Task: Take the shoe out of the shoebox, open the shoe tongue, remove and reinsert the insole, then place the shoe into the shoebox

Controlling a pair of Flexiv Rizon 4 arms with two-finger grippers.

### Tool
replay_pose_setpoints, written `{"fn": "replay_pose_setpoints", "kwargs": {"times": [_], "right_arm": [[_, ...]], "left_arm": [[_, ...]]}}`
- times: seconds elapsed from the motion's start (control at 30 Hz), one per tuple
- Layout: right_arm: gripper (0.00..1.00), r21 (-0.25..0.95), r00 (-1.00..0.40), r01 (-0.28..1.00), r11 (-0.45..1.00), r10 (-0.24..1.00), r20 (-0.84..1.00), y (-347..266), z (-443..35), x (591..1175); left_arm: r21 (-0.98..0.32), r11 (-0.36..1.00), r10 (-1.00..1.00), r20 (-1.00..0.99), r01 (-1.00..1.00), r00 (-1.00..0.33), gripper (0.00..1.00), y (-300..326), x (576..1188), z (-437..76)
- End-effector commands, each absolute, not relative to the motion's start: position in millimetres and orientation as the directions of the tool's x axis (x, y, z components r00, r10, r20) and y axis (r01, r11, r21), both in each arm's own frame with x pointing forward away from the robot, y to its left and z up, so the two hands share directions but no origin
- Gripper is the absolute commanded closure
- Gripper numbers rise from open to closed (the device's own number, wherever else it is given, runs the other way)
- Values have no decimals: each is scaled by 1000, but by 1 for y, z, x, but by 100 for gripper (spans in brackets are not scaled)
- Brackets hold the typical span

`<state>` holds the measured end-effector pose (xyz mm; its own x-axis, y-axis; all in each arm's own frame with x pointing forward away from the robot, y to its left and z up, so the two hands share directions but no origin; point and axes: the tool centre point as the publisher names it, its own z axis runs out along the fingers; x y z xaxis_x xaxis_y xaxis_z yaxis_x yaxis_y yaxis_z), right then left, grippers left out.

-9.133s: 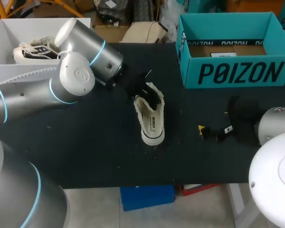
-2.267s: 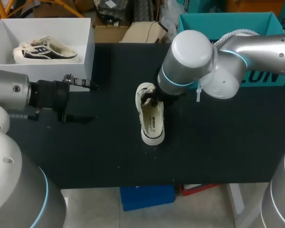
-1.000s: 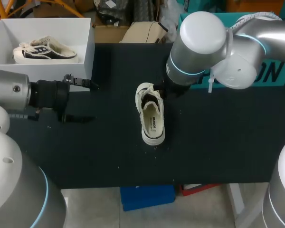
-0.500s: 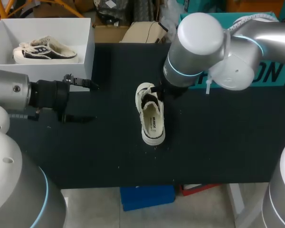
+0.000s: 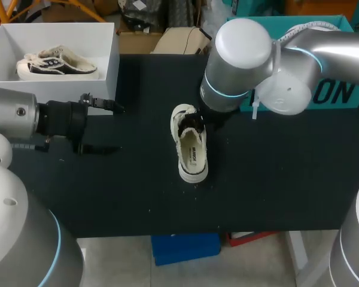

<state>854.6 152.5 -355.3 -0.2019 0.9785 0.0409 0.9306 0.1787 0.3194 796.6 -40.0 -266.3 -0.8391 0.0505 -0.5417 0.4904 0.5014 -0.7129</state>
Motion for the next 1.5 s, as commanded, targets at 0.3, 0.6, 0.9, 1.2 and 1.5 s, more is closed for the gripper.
{"fn": "replay_pose_setpoints", "kwargs": {"times": [0.3, 0.6, 0.9, 1.2, 1.5], "right_arm": [[67, 285, -229, 935, 212, 973, 28, 157, -378, 874], [69, 229, -240, 946, 228, 971, 24, 158, -397, 876], [68, 169, -230, 960, 224, 973, 19, 157, -409, 877], [100, 144, -229, 964, 225, 973, 13, 154, -410, 877], [100, 137, -269, 956, 258, 961, 66, 147, -373, 869]], "left_arm": [[-711, 504, 49, -544, 490, -838, 0, -41, 796, -267], [-711, 504, 49, -544, 490, -838, 0, -41, 796, -267], [-711, 504, 49, -544, 490, -838, 0, -41, 796, -267], [-711, 504, 49, -544, 490, -838, 0, -41, 796, -267], [-711, 504, 49, -544, 490, -838, 0, -41, 796, -267]]}}
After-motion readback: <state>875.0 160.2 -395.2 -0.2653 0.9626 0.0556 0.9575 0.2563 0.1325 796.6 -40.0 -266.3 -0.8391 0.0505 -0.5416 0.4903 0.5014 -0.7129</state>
